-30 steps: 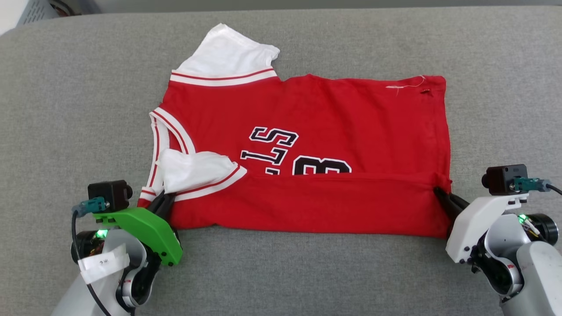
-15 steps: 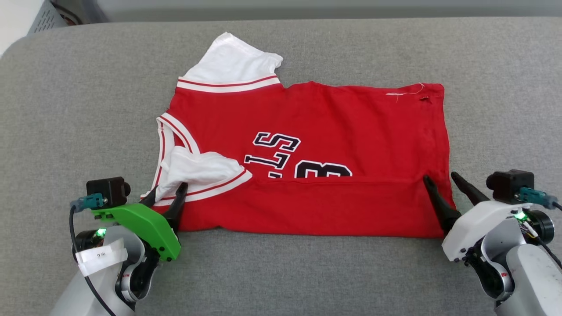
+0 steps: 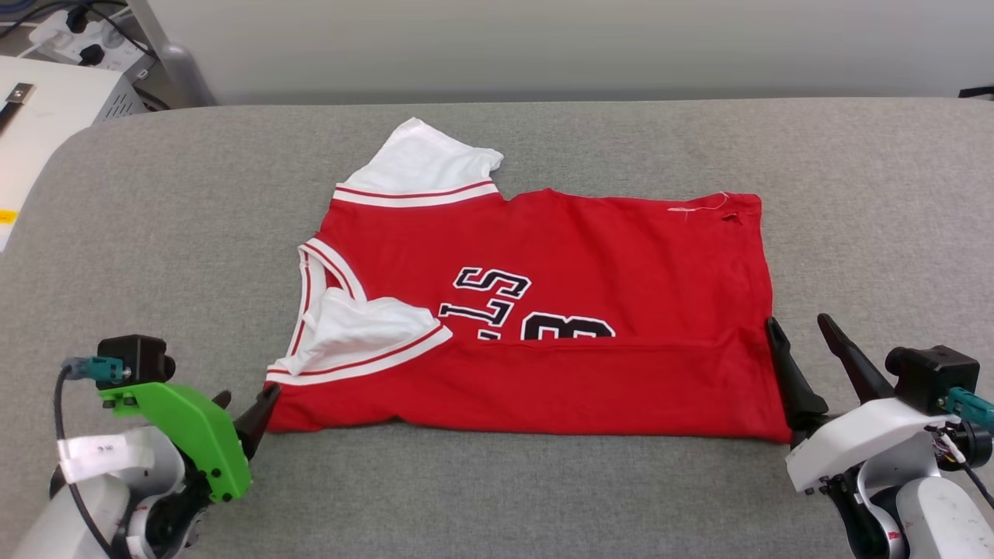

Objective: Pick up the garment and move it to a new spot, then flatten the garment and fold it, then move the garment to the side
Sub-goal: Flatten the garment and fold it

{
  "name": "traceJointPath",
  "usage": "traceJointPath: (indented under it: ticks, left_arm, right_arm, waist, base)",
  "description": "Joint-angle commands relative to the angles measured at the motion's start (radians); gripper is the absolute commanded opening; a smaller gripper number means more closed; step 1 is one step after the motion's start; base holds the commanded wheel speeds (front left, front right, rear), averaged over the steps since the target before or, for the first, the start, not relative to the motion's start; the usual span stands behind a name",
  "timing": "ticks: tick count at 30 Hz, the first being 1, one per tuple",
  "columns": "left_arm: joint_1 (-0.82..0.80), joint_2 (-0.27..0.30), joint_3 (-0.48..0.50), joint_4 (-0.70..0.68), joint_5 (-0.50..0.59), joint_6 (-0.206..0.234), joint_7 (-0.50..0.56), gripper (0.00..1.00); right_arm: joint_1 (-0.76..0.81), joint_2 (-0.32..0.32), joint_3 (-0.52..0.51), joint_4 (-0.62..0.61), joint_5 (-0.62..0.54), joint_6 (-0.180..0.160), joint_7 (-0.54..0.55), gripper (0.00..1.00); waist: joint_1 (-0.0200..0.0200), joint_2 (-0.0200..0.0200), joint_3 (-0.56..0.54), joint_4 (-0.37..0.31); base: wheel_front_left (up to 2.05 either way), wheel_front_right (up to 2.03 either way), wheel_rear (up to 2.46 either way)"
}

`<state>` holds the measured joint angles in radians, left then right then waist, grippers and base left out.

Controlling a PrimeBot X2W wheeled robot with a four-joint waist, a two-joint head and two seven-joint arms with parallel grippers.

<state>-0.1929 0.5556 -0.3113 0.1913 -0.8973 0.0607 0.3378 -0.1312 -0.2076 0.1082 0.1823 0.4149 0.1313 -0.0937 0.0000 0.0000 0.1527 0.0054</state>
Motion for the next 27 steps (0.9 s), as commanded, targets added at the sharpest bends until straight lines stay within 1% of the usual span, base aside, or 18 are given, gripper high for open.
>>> traceJointPath:
  ticks: [1,3,5,8,11,15,19,20,21,22,23,24,27]
  left_arm:
    - [0.012,0.024,0.005,-0.022,-0.028,0.011,0.050,1.00]
    - [0.018,0.048,0.004,-0.050,-0.058,0.027,0.127,1.00]
    - [0.018,0.061,0.006,-0.073,-0.082,0.041,0.180,1.00]
    - [0.008,0.069,0.004,-0.087,-0.098,0.061,0.229,1.00]
    - [-0.013,0.068,0.004,-0.071,-0.110,0.074,0.257,1.00]
    - [-0.050,0.055,0.000,-0.018,-0.122,0.071,0.276,1.00]
    - [-0.078,0.030,-0.023,0.027,-0.128,0.049,0.291,0.99]
    - [-0.080,0.025,-0.035,0.036,-0.128,0.043,0.302,0.54]
    - [-0.080,0.022,-0.045,0.042,-0.125,0.039,0.309,0.36]
    - [-0.080,0.017,-0.059,0.046,-0.121,0.034,0.316,0.22]
    - [-0.079,0.011,-0.069,0.051,-0.121,0.031,0.322,0.22]
    - [-0.076,0.003,-0.081,0.057,-0.120,0.028,0.331,0.00]
    - [-0.068,-0.018,-0.103,0.065,-0.121,0.020,0.337,0.00]
  right_arm:
    - [0.015,0.008,-0.008,-0.019,-0.013,-0.001,0.006,1.00]
    - [0.023,0.019,-0.016,-0.043,-0.025,-0.001,0.016,1.00]
    - [0.027,0.028,-0.021,-0.067,-0.034,-0.001,0.028,1.00]
    - [0.027,0.037,-0.028,-0.097,-0.041,-0.001,0.037,1.00]
    - [0.027,0.044,-0.037,-0.120,-0.041,-0.001,0.047,1.00]
    - [0.021,0.047,-0.041,-0.137,-0.039,-0.001,0.056,1.00]
    - [0.020,0.045,-0.049,-0.141,-0.038,-0.001,0.069,1.00]
    - [0.021,0.044,-0.052,-0.138,-0.035,-0.001,0.076,1.00]
    - [0.021,0.042,-0.054,-0.139,-0.034,-0.001,0.079,1.00]
    - [0.022,0.041,-0.061,-0.140,-0.032,-0.001,0.084,1.00]
    - [0.024,0.040,-0.067,-0.140,-0.029,-0.001,0.092,1.00]
    - [0.025,0.037,-0.073,-0.140,-0.025,-0.001,0.104,1.00]
    - [0.028,0.018,-0.086,-0.144,-0.008,-0.001,0.143,1.00]
  waist:
    - [0.0000,0.0000,0.000,-0.012]
    - [0.0000,0.0000,0.008,-0.021]
    - [0.0000,0.0000,0.023,-0.031]
    - [0.0000,0.0000,0.049,-0.042]
    - [0.0000,0.0000,0.081,-0.054]
    - [0.0000,0.0000,0.116,-0.067]
    - [0.0000,0.0000,0.133,-0.074]
    - [0.0000,0.0000,0.135,-0.075]
    - [0.0000,0.0000,0.136,-0.076]
    - [0.0000,0.0000,0.137,-0.076]
    - [0.0000,0.0000,0.137,-0.075]
    - [0.0000,0.0000,0.136,-0.075]
    - [0.0000,0.0000,0.131,-0.068]
  base:
    - [0.00,0.00,0.00]
    - [0.00,0.00,0.00]
    - [0.00,0.00,0.00]
    - [0.00,0.00,0.00]
    - [0.00,0.00,0.00]
    - [0.00,0.00,0.00]
    - [0.00,0.00,0.00]
    - [0.00,0.00,0.00]
    - [0.00,0.00,0.00]
    - [0.00,0.00,0.00]
    - [0.00,0.00,0.00]
    - [0.00,0.00,0.00]
    - [0.00,0.00,0.00]
